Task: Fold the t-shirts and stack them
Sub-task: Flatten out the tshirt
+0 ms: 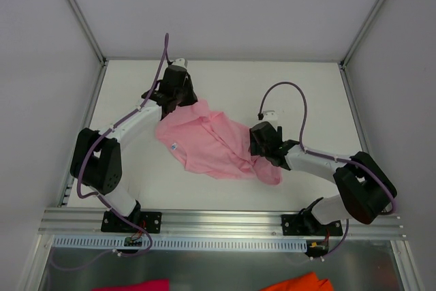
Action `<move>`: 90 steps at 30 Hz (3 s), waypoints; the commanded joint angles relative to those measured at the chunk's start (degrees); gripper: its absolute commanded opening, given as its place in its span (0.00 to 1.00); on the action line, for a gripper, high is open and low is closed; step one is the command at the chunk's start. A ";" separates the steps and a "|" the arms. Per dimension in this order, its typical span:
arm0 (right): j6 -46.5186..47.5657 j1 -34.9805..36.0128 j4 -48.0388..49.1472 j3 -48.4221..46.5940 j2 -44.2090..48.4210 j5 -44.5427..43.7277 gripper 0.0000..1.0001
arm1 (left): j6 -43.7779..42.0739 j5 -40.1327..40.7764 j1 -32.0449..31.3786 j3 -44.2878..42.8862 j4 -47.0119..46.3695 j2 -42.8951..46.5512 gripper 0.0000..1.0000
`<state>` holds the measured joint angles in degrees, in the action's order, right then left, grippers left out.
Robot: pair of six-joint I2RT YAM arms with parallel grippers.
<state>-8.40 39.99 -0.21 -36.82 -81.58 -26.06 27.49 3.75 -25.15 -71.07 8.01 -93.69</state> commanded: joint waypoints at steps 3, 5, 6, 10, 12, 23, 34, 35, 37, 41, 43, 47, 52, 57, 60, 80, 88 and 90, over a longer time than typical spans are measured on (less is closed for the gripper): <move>2.51 0.00 0.82 -2.47 3.35 2.25 0.67 | -1.20 1.26 -0.43 -3.11 -0.36 -1.06 0.00; 3.04 0.09 0.56 -2.56 3.88 2.24 0.67 | -1.21 1.26 -0.43 -3.20 -0.36 -1.23 0.00; 3.22 0.00 0.82 -2.64 4.06 2.51 0.67 | -1.21 1.17 -0.43 -3.20 -0.45 -1.23 0.00; 4.36 0.00 1.88 -2.91 4.33 3.83 0.67 | -1.21 0.91 -0.43 -3.38 -0.36 -1.50 0.00; 4.97 0.44 1.09 -3.35 4.76 3.83 0.67 | -1.21 0.82 -0.43 -3.46 -0.36 -1.67 0.00; 7.88 0.80 5.04 -4.22 0.55 6.20 0.67 | -1.38 1.00 -0.43 -3.38 -0.28 -1.67 0.00; 7.96 -1.58 9.52 -3.44 -3.49 9.89 0.57 | -1.65 1.79 -0.43 -3.46 -0.28 -2.29 0.00; 7.96 -1.58 9.61 -3.35 -4.11 9.98 0.57 | -1.65 1.79 -0.43 -3.46 -0.28 -2.37 0.00; 7.96 -1.75 10.14 -3.44 -4.81 10.07 0.50 | -1.65 1.79 -0.43 -3.55 -0.28 -2.46 0.00; 7.96 -1.67 9.97 -3.96 -6.04 9.90 0.10 | -1.65 1.79 -0.43 -3.73 -0.10 -2.55 0.00; 7.88 -1.67 9.88 -4.14 -6.05 9.54 0.01 | -1.65 1.79 -0.43 -3.73 -0.19 -2.64 0.00; 7.88 -1.58 8.56 -4.93 -4.73 7.44 0.01 | -1.56 1.26 -0.43 -3.90 -0.36 -2.99 0.00; 12.79 0.96 4.52 -9.92 0.01 1.47 0.01 | -1.38 0.56 -0.43 -4.26 -0.19 -3.34 0.00; 19.02 5.09 2.93 -13.10 4.58 -4.25 0.01 | -1.38 0.30 -0.52 -3.99 -0.10 -2.64 0.00; 22.01 8.25 3.72 -12.41 8.44 -6.62 0.01 | -1.29 0.03 -0.52 -3.90 -0.19 -2.38 0.00; 19.39 32.43 5.04 3.86 25.08 1.65 0.83 | -0.94 -0.32 -1.75 -4.96 0.08 -2.46 0.00; 8.24 33.49 3.55 1.05 15.75 -15.76 0.74 | -1.12 0.03 -2.01 -5.31 0.34 -2.82 0.00; 1.15 33.49 2.94 2.53 17.49 -19.35 0.69 | -1.29 0.47 -2.01 -5.13 0.25 -2.64 0.00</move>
<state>2.57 73.23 2.15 -32.91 -65.80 -35.31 26.96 4.36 -26.70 -74.13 8.88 -97.01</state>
